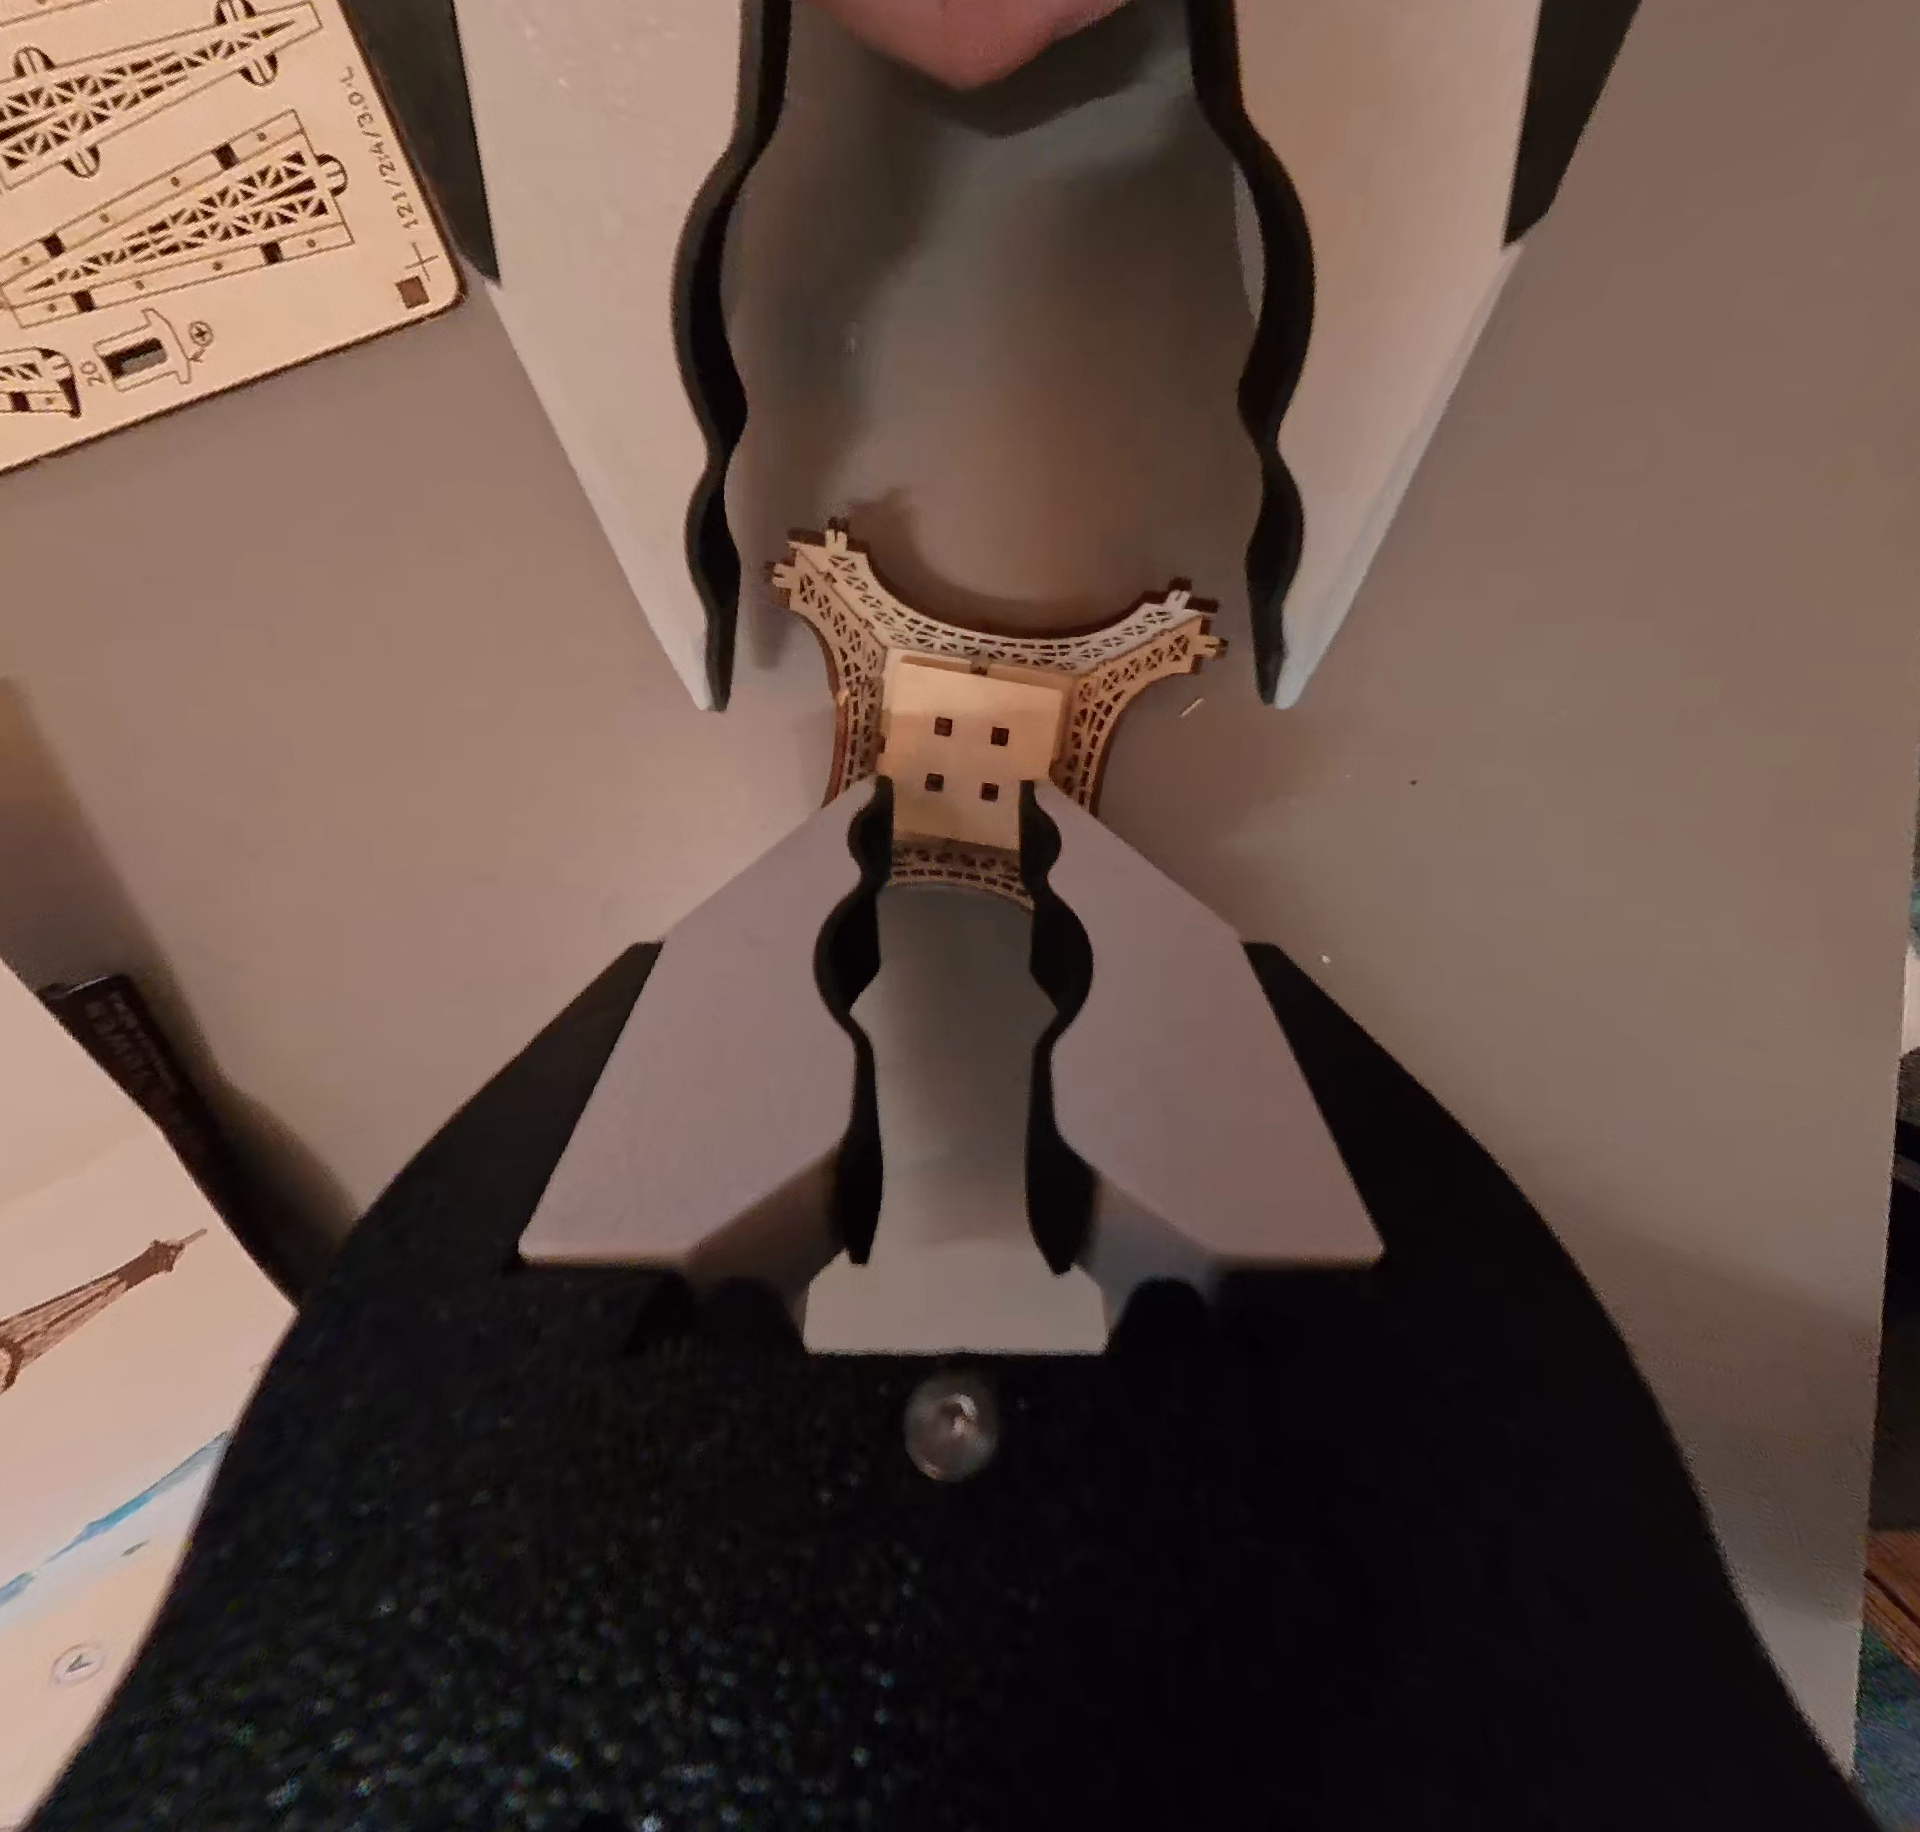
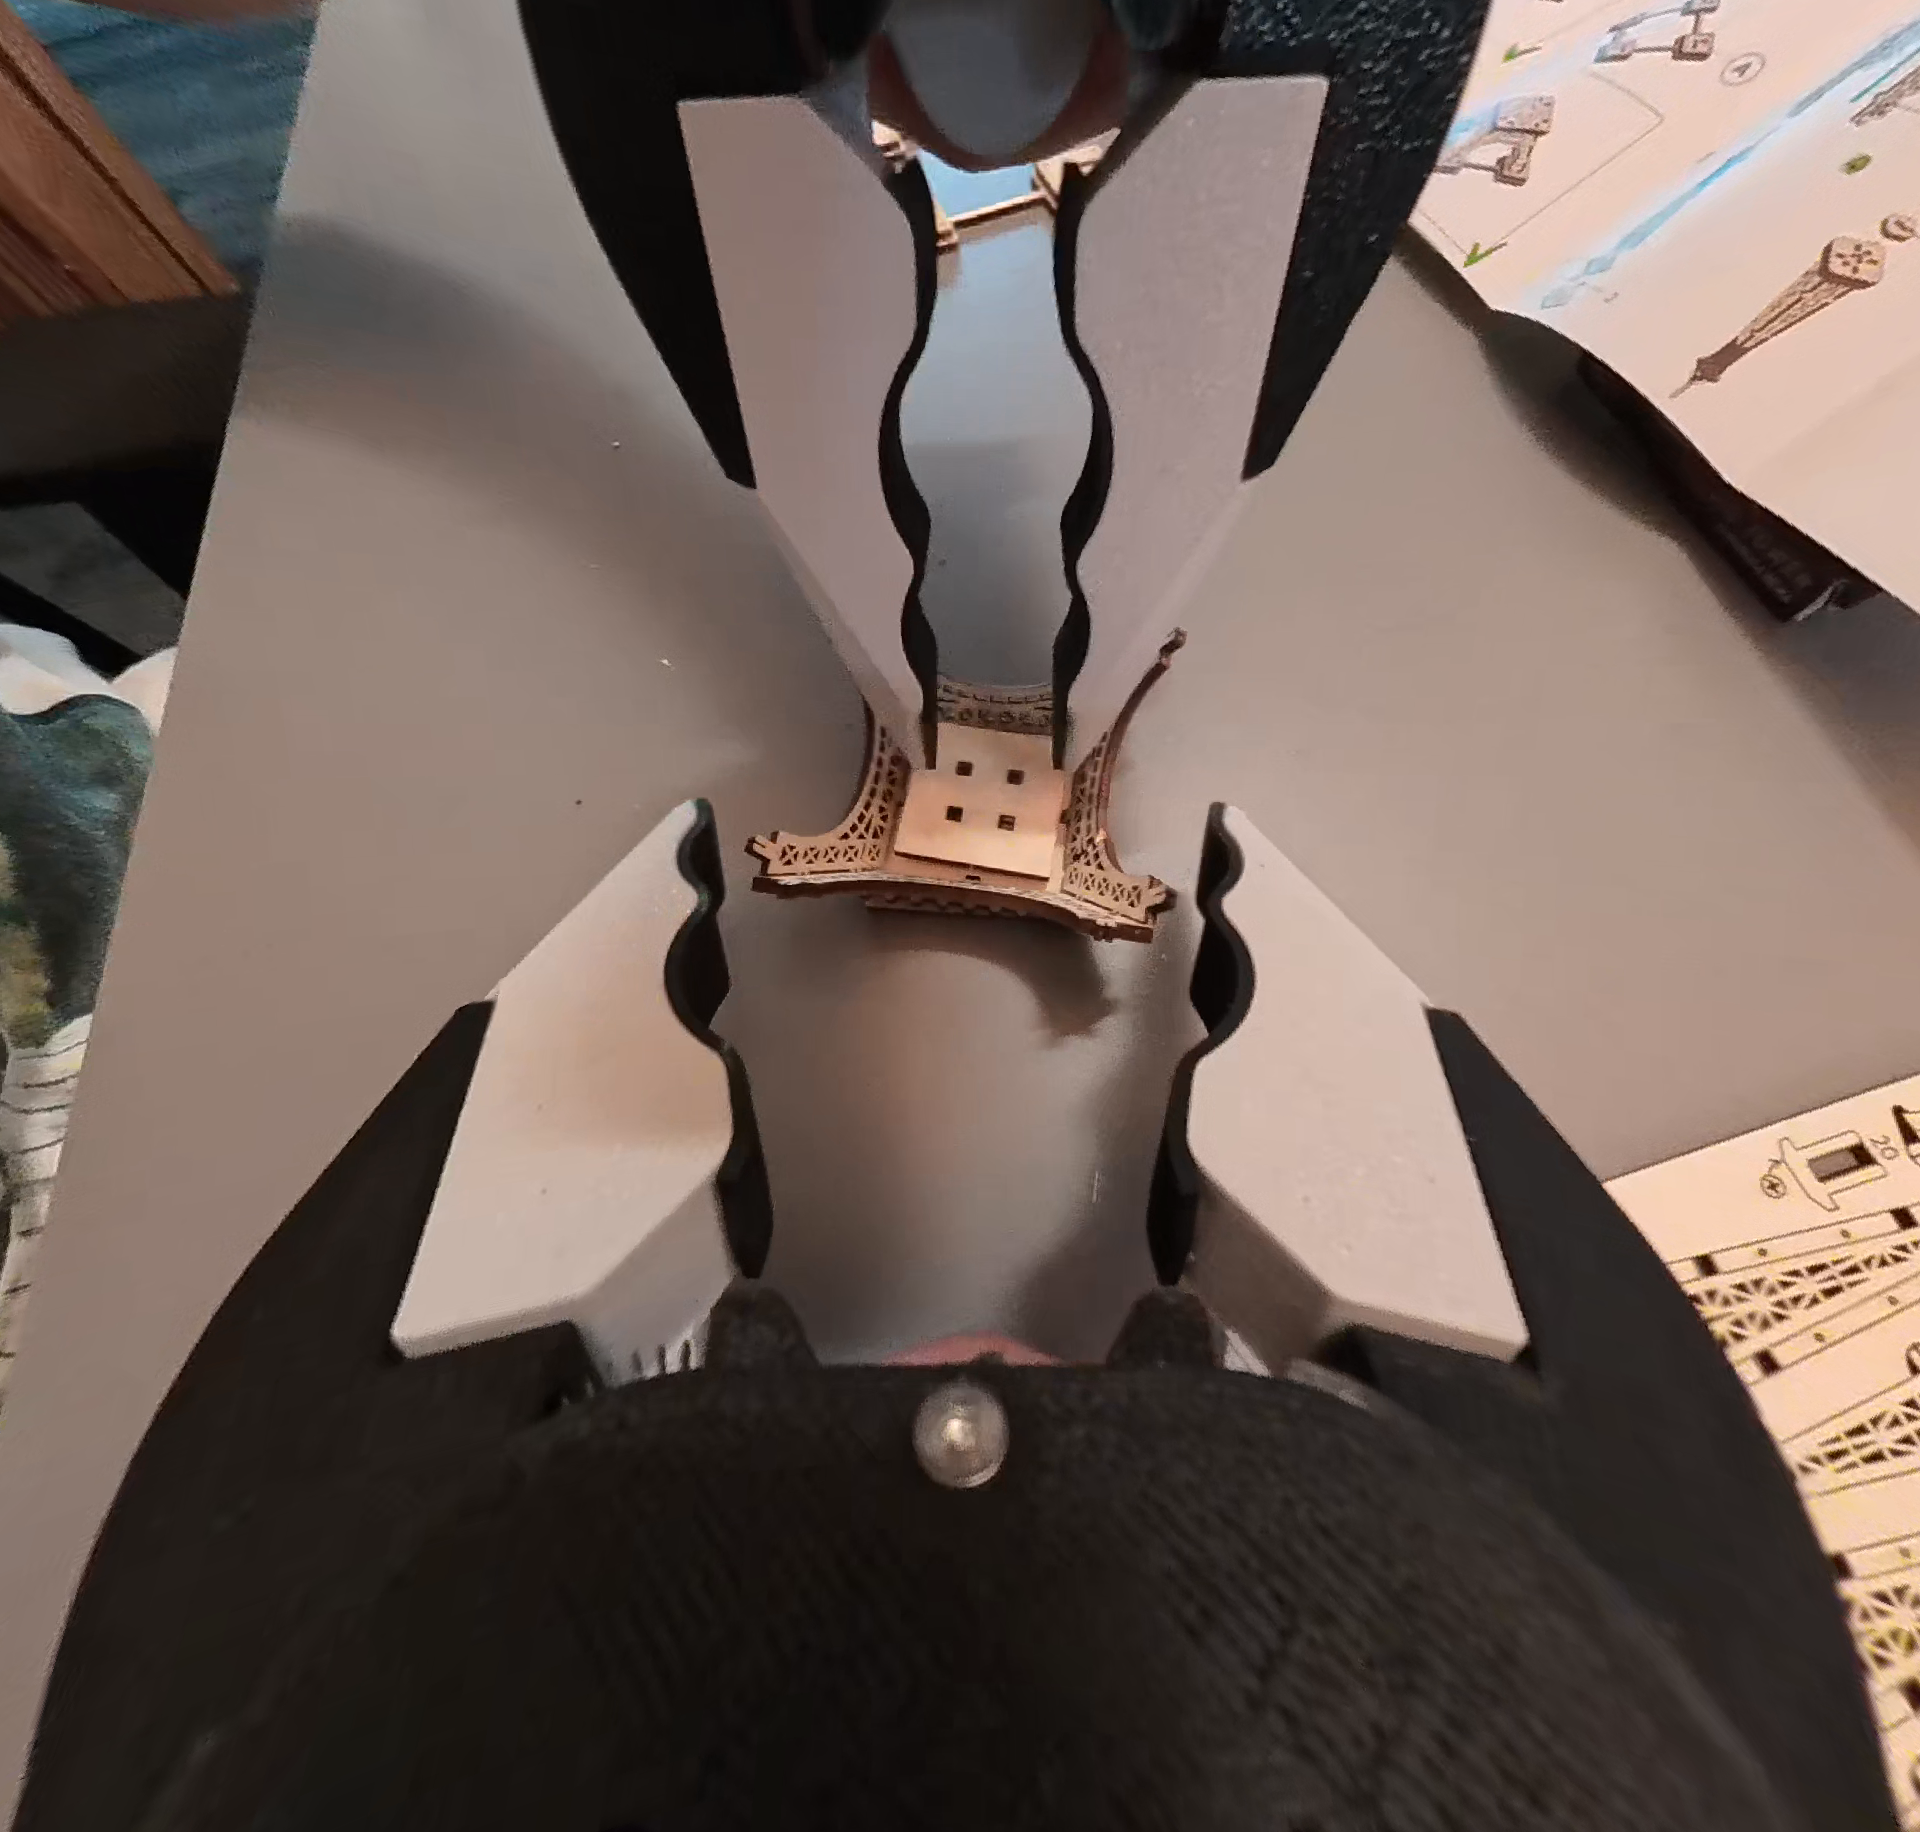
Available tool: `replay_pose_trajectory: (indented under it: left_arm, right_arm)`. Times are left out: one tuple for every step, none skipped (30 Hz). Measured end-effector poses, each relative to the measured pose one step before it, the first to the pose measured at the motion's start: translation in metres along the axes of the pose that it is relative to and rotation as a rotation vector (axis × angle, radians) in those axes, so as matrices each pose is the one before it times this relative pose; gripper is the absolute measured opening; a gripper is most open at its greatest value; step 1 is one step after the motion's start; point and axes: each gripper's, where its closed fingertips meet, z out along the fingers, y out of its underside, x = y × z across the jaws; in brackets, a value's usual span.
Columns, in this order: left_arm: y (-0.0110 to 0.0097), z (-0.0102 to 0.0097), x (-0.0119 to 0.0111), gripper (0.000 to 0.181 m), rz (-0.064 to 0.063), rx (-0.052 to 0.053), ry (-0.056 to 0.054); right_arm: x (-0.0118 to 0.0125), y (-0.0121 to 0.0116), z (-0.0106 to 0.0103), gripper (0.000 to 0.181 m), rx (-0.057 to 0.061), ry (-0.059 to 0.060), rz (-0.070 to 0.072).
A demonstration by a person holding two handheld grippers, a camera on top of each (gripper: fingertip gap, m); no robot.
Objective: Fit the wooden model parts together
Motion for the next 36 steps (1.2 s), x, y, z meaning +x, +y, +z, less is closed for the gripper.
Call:
replay_pose_trajectory:
  left_arm:
    - [0.0007,0.00051,-0.00079,0.021,-0.005,-0.0039,-0.0072]
    - [0.0008,0.00065,-0.00067,0.021,-0.0074,-0.0049,-0.0061]
    - [0.0006,0.00056,-0.00002,0.021,-0.0065,-0.0032,-0.0025]
    - [0.00002,0.00032,0.00034,0.021,-0.0062,0.0005,-0.0006]
    - [-0.00024,-0.00007,-0.00015,0.021,-0.0081,0.0026,-0.0037]
    - [-0.00008,-0.00004,0.00009,0.021,-0.0073,0.0017,-0.0023]
    - [0.00026,0.00003,0.00095,0.02,-0.0053,-0.0002,0.002]
    - [0.00012,0.00019,0.00088,0.018,-0.0024,-0.0002,0.0009]
    - [0.00012,-0.00001,0.00045,0.017,-0.0015,0.0001,-0.0018]
    - [0.00005,-0.00003,0.0005,0.016,-0.0047,-0.001,-0.0002]
    - [0.00006,0.00003,0.00025,0.016,-0.0079,-0.0017,-0.0001]
    - [0.00016,0.00001,-0.00004,0.016,-0.0067,-0.0005,0.0007]
    - [-0.00003,0.00011,-0.00012,0.016,-0.0057,0.0014,0.0021]
    - [0.00003,0.0,0.00002,0.016,-0.0076,0.0026,0.0036]
    - [0.0,-0.00001,-0.00001,0.016,-0.0107,0.0032,0.0048]
    - [-0.00017,0.00003,-0.0002,0.016,-0.0123,0.0041,0.0049]
    - [-0.00025,0.00007,-0.0001,0.016,-0.0124,0.0047,0.0041]
    - [-0.00008,-0.00001,-0.00039,0.015,-0.0096,0.0029,0.0013]
    - [0.00005,0.00006,-0.00082,0.014,-0.0037,0.0013,-0.0032]
    - [-0.00006,0.00002,-0.00016,0.013,-0.0015,0.0003,-0.0012]
    - [0.00003,0.00003,0.00002,0.013,-0.0034,-0.0016,0.0004]
    - [-0.00014,0.00004,-0.00004,0.013,-0.0062,-0.0022,0.0013]
    - [-0.00015,0.00002,0.00002,0.014,-0.0045,-0.0033,0.0017]
    - [0.0,0.00005,0.00013,0.014,0.0003,-0.0019,0.0016]
    - [-0.00003,-0.00002,0.00012,0.014,-0.0006,-0.0001,0.0026]
    - [-0.00023,0.0,0.00033,0.014,-0.0063,0.0012,0.0064]
    - [-0.00041,-0.00015,0.001,0.015,-0.0087,0.0031,0.0113]
    - [-0.00048,0.0,0.00083,0.016,-0.0075,0.0039,0.0101]
    - [-0.00071,-0.00001,0.00046,0.016,-0.0072,0.0047,0.0067]
    - [-0.00066,0.00018,0.00034,0.016,-0.0071,0.0042,0.0053]
    - [-0.00066,0.00029,-0.00003,0.015,-0.007,0.0044,0.0028]
    - [-0.00021,0.00048,-0.00101,0.013,-0.0078,0.002,-0.0035]
    - [-0.00027,0.00022,-0.00272,0.008,-0.0088,0.002,-0.0135]
    - [-0.0001,0.00028,-0.0024,0.003,-0.0084,0.0005,-0.0125]
    - [0.00003,0.00014,-0.00057,0.002,-0.0042,-0.0003,-0.0032]
    - [0.00002,-0.00013,0.00095,0.005,0.0001,0.0009,0.0033]
  right_arm:
    - [0.00135,0.00076,0.0006,0.09,-0.0059,0.0103,0.0019]
    - [0.00106,0.00124,0.00067,0.09,-0.009,0.0084,0.001]
    - [0.0006,0.00125,0.00089,0.09,-0.0092,0.0062,-0.0013]
    - [0.00045,0.00094,0.00073,0.09,-0.0074,0.0053,-0.0025]
    - [0.00015,0.00096,0.0006,0.091,-0.0069,0.0032,0.0017]
    - [0.00007,0.00059,0.00033,0.092,-0.0042,-0.0001,0.0061]
    - [-0.00141,0.00055,0.00023,0.089,-0.0038,-0.0104,-0.0018]
    - [-0.00167,0.00068,0.00024,0.086,-0.0049,-0.0107,-0.0045]
    - [-0.00114,0.00088,0.00022,0.086,-0.0052,-0.0057,-0.006]
    - [-0.00122,0.00176,0.00013,0.086,-0.0096,-0.0055,-0.0139]
    - [0.00019,0.00215,-0.00002,0.085,-0.0117,0.0042,-0.0174]
    - [0.00095,0.00238,0.00018,0.085,-0.0128,0.0069,-0.01]
    - [-0.00028,0.0019,0.00048,0.087,-0.012,-0.003,-0.0024]
    - [-0.00127,0.0008,0.00058,0.089,-0.0059,-0.0083,-0.0005]
    - [-0.0003,0.00001,0.00031,0.091,-0.0013,0.0006,-0.0013]
    - [0.00032,-0.00024,0.00034,0.092,0.0,0.0056,-0.0017]
    - [0.0005,-0.00021,0.00031,0.092,-0.0003,0.0058,-0.0011]
    - [0.00107,-0.00057,0.00041,0.089,0.0012,0.0078,0.0005]
    - [0.00153,-0.00039,0.00012,0.085,0.0018,0.0093,0.001]
    - [0.00018,-0.00017,-0.00002,0.085,0.0007,0.0004,0.0009]
    - [-0.00006,0.00007,0.0001,0.085,-0.0004,-0.0017,0.0017]
    - [-0.00009,0.00002,0.00003,0.085,-0.0006,-0.002,0.0015]
    - [-0.00001,0.0001,0.00008,0.085,-0.0007,-0.0021,0.0016]
    - [-0.00016,0.00003,-0.00003,0.085,-0.0003,-0.0028,0.0024]
    - [0.00002,0.0003,-0.00003,0.085,-0.0007,-0.0039,0.002]
    - [-0.00026,0.00043,-0.00029,0.085,-0.0013,-0.0064,0.0009]
    - [-0.0002,0.00042,-0.00041,0.084,-0.0004,-0.0093,0.0012]
    - [-0.00041,0.00059,-0.00068,0.084,-0.0003,-0.0133,0.0019]
    - [-0.00036,0.00027,-0.00082,0.084,0.0012,-0.0151,0.0016]
    - [-0.00032,0.00036,-0.00076,0.084,0.0006,-0.0153,0.0019]
    - [-0.00045,0.0012,-0.00071,0.084,-0.0041,-0.0155,0.0025]
    - [-0.00026,0.00228,-0.00029,0.084,-0.0107,-0.0144,0.002]
    - [0.00022,0.001,-0.00071,0.083,-0.0026,-0.008,0.0004]
    - [0.0001,-0.00006,-0.00047,0.083,0.0014,-0.008,0.0018]
    - [-0.00045,-0.00009,-0.00026,0.083,0.0009,-0.0083,-0.0008]
    - [-0.00011,-0.00018,-0.00009,0.083,0.0016,-0.0048,0.0032]
